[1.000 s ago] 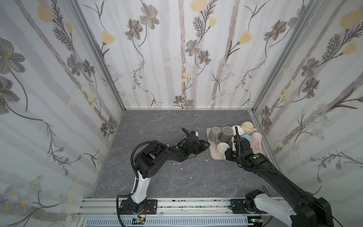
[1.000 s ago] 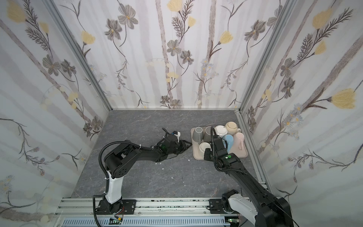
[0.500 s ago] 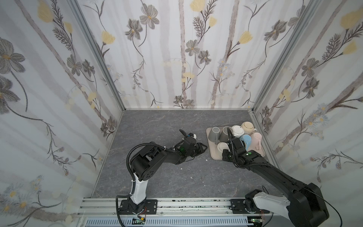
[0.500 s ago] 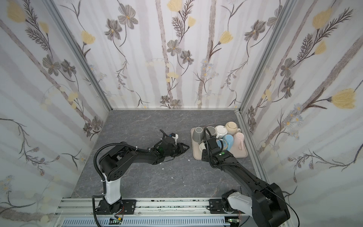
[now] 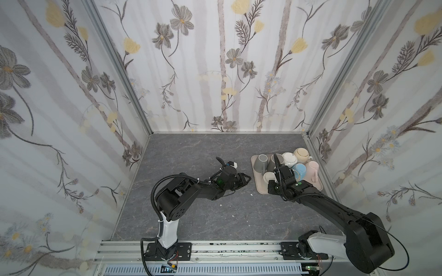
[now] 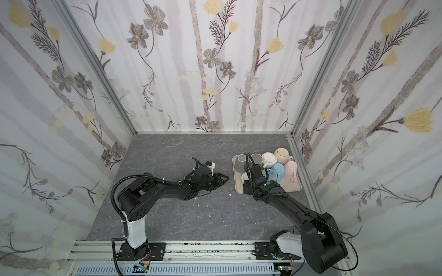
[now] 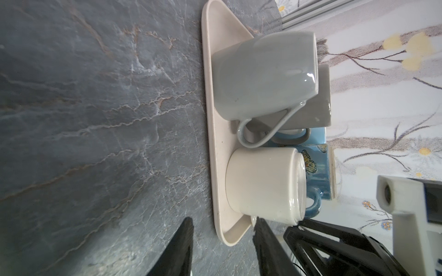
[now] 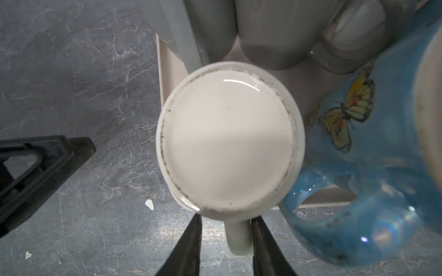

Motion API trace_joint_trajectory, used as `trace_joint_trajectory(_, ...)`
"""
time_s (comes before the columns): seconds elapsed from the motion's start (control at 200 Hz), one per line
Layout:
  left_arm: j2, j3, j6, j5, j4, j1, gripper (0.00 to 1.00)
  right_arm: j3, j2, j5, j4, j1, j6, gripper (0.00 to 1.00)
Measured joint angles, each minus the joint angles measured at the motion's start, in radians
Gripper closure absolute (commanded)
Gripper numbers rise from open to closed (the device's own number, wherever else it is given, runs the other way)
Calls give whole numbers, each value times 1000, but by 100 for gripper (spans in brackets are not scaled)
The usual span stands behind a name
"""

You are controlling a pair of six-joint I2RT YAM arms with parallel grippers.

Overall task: Turn the mug right side up
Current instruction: 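Grasp the upside-down white mug by its handle with the right gripper, then lift the white mug with the right gripper toward the approaching left gripper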

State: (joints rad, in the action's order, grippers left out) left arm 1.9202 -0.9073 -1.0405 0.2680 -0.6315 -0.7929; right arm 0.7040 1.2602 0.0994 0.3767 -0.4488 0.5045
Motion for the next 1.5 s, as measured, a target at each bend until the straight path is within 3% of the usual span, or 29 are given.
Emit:
trace_joint_trajectory(0.135,-18,10,5,-1,0,2,58,15,54,5,1,0,-1,66)
trace_joint_trajectory(0.485,-76,36,34,-6,22,8,57,34,79,56,9,-10,-43,100)
trace_joint_trajectory(0.859,-182,87,73,-30,53,17,54,32,-68,86,43,-26,-61,100)
trace_joint_trajectory(1.259,-367,298,72,-28,-166,43,52,-62,-367,-31,-121,-27,-25,100)
trace_joint_trajectory(1.504,-557,344,126,-27,-234,59,28,-85,-439,-264,-422,-27,65,100)
